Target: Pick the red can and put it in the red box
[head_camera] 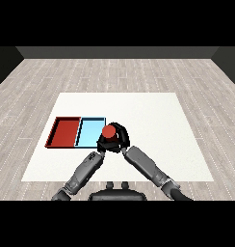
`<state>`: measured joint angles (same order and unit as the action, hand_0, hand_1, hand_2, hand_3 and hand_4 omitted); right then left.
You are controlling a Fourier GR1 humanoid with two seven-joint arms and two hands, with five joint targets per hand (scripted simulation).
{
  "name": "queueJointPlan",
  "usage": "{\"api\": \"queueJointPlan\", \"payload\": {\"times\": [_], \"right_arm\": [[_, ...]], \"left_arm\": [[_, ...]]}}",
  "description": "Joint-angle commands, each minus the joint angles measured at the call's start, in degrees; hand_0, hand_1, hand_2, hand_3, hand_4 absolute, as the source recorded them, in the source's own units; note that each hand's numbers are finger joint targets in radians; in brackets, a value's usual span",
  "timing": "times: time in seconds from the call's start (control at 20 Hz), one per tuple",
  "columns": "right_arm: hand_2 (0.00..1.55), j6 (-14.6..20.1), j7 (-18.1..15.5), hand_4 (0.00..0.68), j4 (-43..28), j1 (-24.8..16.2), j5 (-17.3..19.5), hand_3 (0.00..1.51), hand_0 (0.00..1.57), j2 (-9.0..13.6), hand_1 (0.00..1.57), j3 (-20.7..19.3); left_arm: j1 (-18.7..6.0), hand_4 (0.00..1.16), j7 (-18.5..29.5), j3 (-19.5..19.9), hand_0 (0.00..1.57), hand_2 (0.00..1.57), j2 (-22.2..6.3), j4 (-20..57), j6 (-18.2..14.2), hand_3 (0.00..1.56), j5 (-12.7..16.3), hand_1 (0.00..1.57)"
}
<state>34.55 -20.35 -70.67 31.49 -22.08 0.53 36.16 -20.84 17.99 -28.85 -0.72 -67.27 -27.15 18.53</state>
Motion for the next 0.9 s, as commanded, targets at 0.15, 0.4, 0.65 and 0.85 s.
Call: {"api": "queueJointPlan", "payload": {"times": [0.15, 0.4, 0.65, 0.85], "right_arm": [[1.46, -2.7, -4.6, 0.606, 2.9, -0.1, -2.6, 1.38, 1.54, -0.5, 1.54, -0.4], [1.44, -1.1, 0.9, 0.618, -1.8, -0.9, -0.9, 1.38, 1.43, -0.5, 1.43, 0.8], [1.32, -0.1, -1.3, 0.123, -3.3, -1.5, -5.7, 1.25, 1.32, -0.5, 1.32, 0.7], [0.0, -0.5, 3.7, 0.0, -3.1, -1.7, 3.8, 0.0, 0.0, -0.5, 0.0, 0.7]], "left_arm": [[-1.7, 0.91, 1.9, -1.6, 1.55, 1.51, 0.7, 3.6, -8.0, 1.41, 1.3, 1.55], [-4.4, 0.96, 0.4, 1.4, 1.57, 1.52, 0.7, 1.9, -9.6, 1.41, 0.5, 1.57], [-1.0, 1.08, 0.0, 3.6, 1.57, 1.53, -1.0, -0.8, -7.3, 1.44, -3.3, 1.57], [-1.3, 1.12, 0.1, 1.5, 1.57, 1.53, 0.7, -0.9, -10.4, 1.45, -3.6, 1.57]]}}
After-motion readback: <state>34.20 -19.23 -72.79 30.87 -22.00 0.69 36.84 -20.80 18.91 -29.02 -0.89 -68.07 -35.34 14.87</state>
